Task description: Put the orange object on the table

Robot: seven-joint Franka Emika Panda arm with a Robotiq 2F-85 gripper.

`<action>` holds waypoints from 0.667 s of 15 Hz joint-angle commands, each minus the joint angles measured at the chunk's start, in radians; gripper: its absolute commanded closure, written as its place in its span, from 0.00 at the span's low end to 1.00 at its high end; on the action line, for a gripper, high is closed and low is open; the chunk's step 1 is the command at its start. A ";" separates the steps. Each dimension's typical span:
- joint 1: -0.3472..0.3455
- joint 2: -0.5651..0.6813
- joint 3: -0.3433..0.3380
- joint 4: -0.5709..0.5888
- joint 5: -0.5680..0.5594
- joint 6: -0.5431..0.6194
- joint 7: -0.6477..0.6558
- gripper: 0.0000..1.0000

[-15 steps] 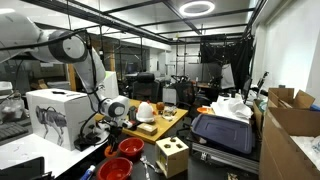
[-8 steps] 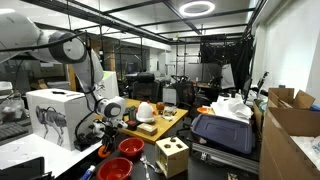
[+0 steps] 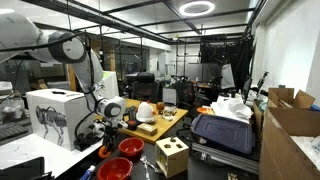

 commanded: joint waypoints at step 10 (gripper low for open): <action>0.055 -0.019 -0.051 -0.018 -0.042 -0.009 0.135 0.93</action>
